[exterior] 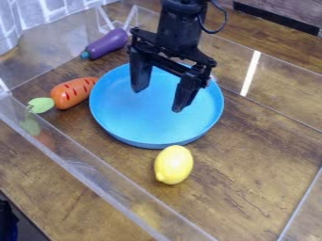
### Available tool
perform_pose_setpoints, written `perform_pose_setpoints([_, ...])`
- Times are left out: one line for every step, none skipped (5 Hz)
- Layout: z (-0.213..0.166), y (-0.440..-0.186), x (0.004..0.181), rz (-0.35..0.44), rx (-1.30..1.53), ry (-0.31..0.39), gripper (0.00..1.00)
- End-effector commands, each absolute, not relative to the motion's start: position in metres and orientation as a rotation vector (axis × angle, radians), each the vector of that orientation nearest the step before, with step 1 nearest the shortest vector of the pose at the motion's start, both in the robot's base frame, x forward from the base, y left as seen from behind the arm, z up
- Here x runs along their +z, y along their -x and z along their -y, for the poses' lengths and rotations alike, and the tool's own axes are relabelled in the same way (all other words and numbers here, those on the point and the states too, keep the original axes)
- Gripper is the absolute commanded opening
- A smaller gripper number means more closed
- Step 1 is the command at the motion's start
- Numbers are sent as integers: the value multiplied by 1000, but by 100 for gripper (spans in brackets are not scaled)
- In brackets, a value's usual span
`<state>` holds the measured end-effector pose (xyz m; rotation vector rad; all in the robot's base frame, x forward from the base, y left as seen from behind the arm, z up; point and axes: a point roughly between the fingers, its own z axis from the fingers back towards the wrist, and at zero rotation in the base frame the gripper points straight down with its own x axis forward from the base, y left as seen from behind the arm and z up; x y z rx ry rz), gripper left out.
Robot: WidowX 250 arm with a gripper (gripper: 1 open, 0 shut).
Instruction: Remove the lemon from the blue tray and put it on the table
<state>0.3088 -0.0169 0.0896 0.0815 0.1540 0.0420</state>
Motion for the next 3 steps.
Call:
perform_pose_setpoints([21, -310, 101, -108, 57, -78, 100])
perform_pose_setpoints([10, -313, 92, -112, 70, -80, 100])
perform_pose_setpoints([-1, -317, 83, -113, 83, -84, 100])
